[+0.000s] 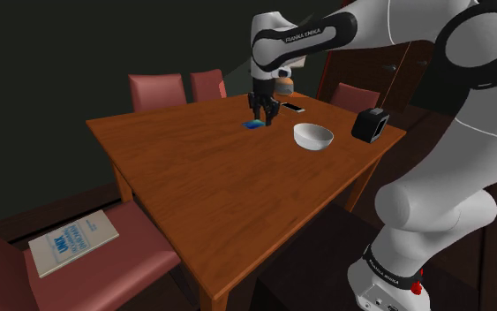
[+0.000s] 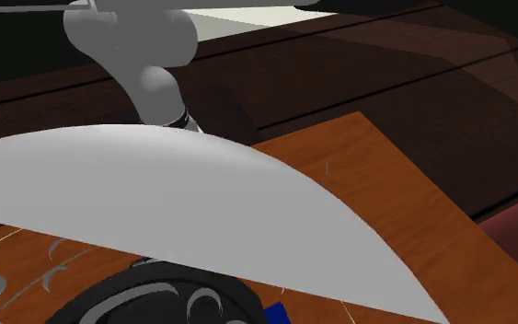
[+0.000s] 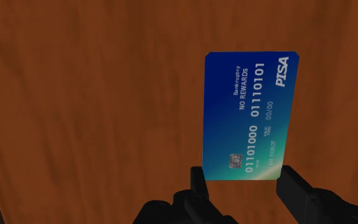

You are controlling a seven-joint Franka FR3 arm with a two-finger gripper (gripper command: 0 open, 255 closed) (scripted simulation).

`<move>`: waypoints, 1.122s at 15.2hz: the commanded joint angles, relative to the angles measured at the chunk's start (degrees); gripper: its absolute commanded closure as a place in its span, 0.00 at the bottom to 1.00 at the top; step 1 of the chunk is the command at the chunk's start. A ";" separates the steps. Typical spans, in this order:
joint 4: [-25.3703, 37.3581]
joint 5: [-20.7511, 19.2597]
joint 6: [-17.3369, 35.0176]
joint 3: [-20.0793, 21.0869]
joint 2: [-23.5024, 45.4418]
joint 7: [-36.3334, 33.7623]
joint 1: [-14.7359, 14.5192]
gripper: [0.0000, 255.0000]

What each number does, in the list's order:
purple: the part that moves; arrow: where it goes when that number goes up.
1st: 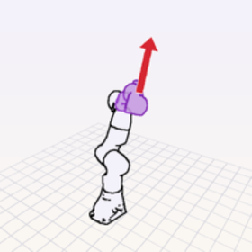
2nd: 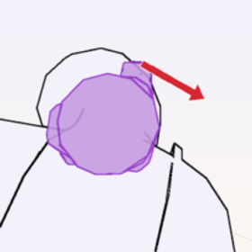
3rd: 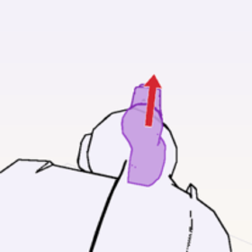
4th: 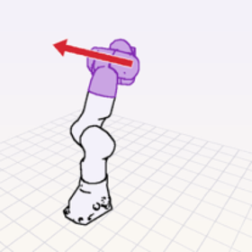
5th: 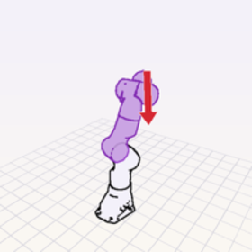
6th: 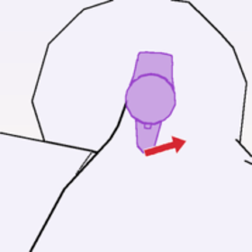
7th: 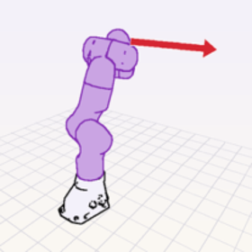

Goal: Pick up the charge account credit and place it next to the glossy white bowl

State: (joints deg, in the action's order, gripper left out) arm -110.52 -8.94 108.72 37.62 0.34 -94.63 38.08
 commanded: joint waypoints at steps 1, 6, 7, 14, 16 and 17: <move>1.34 -1.04 0.15 -1.18 1.49 2.06 1.17 1.00; 7.19 -4.27 -0.56 -3.61 6.99 5.98 3.36 1.00; 8.59 -4.92 -0.81 -4.08 8.22 6.74 3.72 1.00; 10.30 -7.18 1.15 -5.46 12.23 8.01 4.50 1.00; 9.21 -7.52 2.52 -5.56 12.61 7.63 4.49 1.00; 8.69 -7.71 3.20 -5.61 12.82 7.43 4.48 1.00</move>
State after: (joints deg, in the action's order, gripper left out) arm -101.42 -16.43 111.28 32.07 12.89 -87.02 42.57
